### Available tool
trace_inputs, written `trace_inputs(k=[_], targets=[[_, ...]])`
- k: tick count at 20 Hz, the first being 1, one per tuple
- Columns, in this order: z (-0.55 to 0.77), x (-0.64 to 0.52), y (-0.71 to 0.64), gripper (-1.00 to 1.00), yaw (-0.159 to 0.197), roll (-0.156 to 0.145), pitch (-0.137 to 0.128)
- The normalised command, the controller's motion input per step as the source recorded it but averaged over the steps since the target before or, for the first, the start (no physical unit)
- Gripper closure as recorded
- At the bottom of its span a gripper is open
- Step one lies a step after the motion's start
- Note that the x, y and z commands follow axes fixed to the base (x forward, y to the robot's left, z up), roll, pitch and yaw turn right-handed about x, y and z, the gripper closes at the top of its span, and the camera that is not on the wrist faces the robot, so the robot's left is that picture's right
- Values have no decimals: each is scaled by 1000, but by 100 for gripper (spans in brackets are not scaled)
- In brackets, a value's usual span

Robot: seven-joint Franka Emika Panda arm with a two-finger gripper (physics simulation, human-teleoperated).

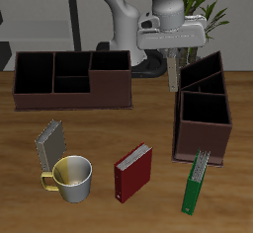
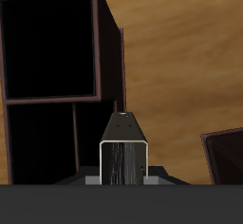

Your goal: Place the left yellow book into the left desk caddy's front compartment

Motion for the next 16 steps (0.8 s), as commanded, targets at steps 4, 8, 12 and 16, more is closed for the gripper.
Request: trace_inputs(k=[4, 8, 12, 16], targets=[[-75, -15, 181, 100, 3, 27, 16], [-107, -29, 220, 100, 17, 19, 31], [-27, 12, 148, 100, 26, -2, -2], [-38, 34, 184, 100, 26, 6, -2]])
